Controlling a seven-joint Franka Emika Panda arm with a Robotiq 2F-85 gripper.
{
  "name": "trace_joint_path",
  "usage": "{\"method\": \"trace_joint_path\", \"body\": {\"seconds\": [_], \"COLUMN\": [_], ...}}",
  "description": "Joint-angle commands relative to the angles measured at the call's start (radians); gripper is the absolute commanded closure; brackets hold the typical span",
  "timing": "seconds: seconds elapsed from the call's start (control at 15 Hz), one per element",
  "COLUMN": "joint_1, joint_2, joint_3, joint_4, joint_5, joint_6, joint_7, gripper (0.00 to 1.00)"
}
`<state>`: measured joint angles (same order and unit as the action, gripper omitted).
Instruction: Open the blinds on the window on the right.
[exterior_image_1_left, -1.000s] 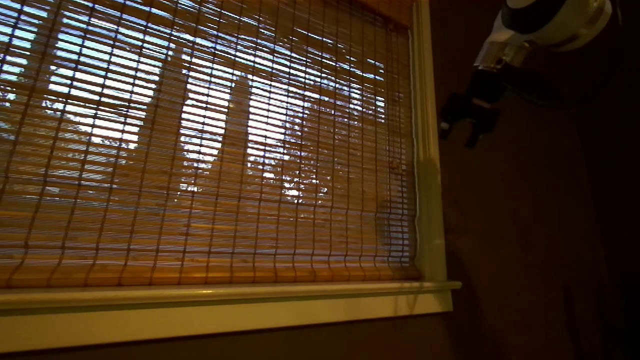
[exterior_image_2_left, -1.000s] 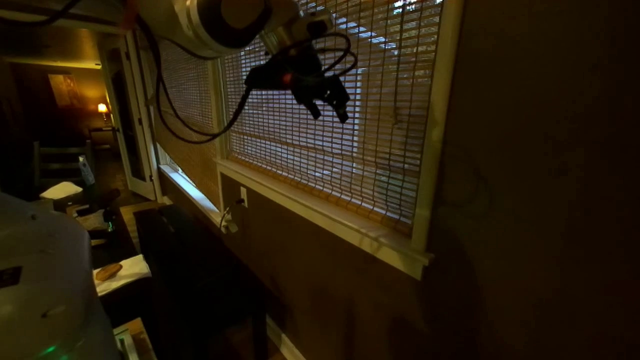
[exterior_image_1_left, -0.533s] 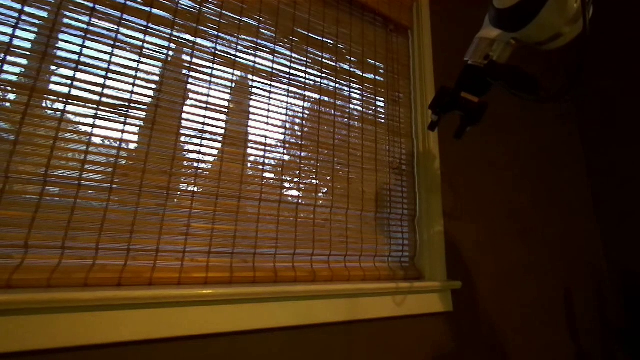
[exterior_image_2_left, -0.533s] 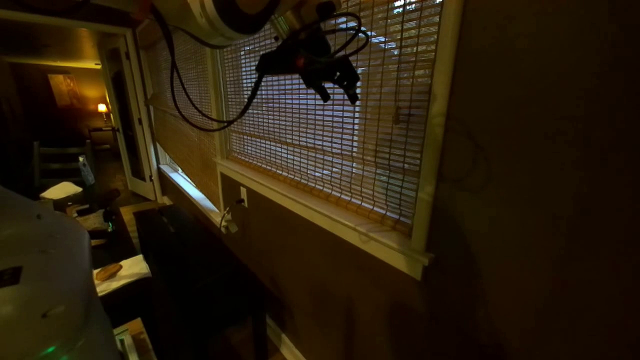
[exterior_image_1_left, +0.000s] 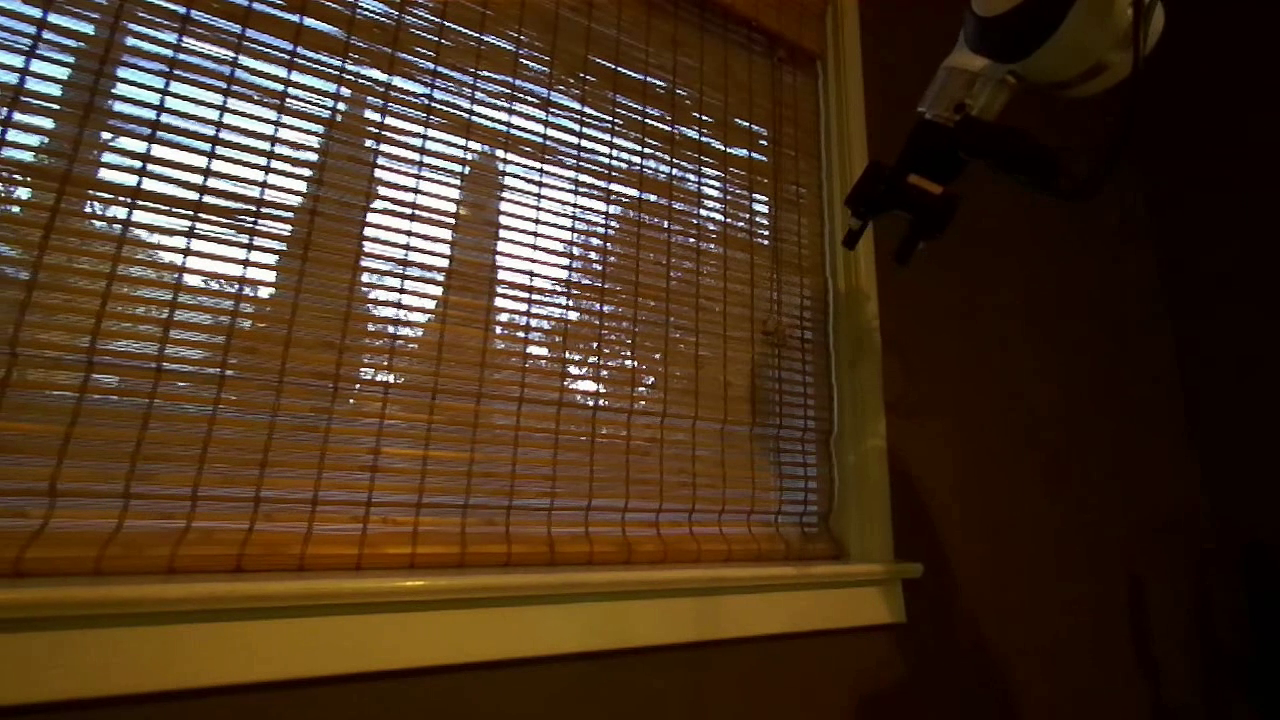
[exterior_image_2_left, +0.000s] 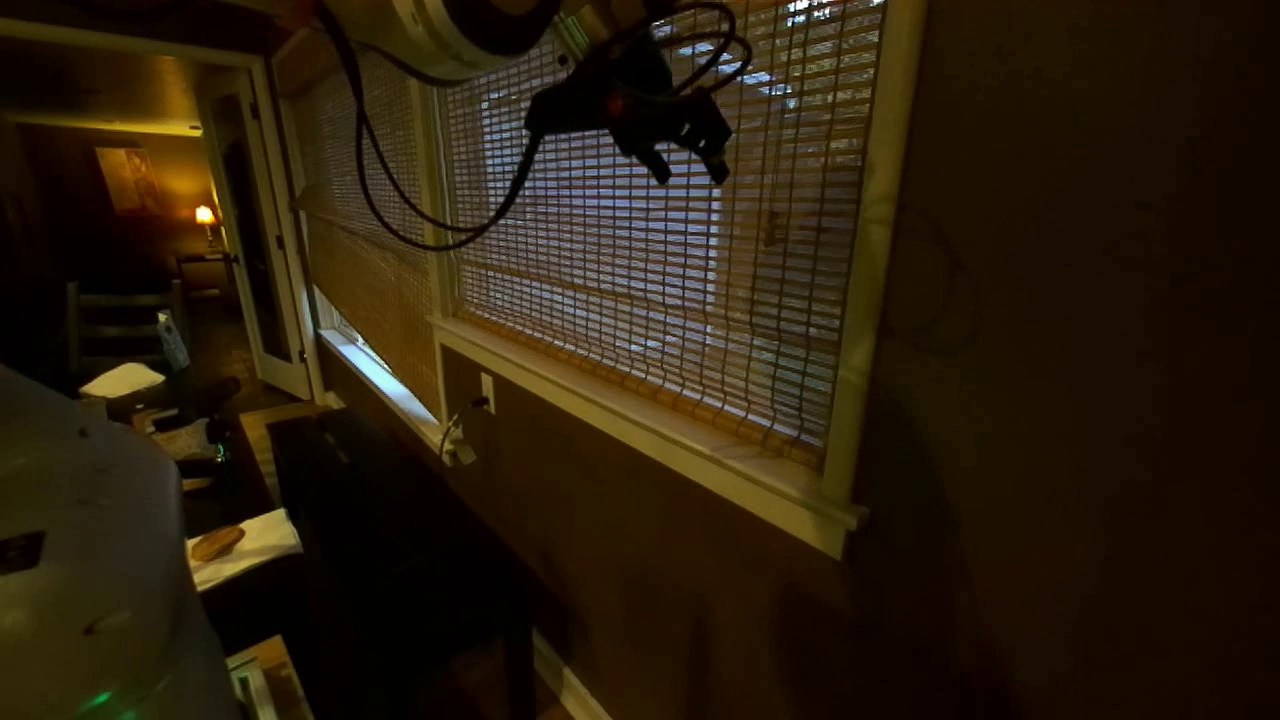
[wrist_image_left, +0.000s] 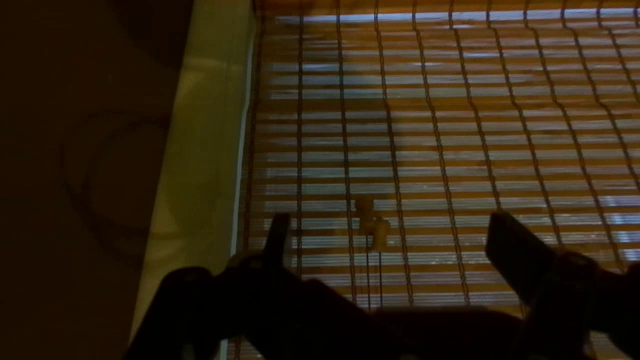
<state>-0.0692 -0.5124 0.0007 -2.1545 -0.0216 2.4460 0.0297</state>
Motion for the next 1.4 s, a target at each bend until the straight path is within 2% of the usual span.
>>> {"method": "trace_joint_path", "body": {"seconds": [0.0,0.4,0.8,0.93,1.33], "joint_1": [0.001,0.002,0.009,0.012,0.02], "joint_2": [0.123,0.288,0.415,0.445,0.481], "joint_3": [0.006,0.0,-0.01,-0.012,-0.012], "joint_4": [0.154,0.346,0.472,0.499,0.531], "joint_5": [-0.032,-0.048,-0.046,-0.041,-0.025], "joint_6": [0.041,0.094,0.158,0.175,0.169], "joint_7": [-0.003,0.003,-0.021,-0.033,-0.048], "gripper": [0.0,0.0,0.02,0.26,0.69]}}
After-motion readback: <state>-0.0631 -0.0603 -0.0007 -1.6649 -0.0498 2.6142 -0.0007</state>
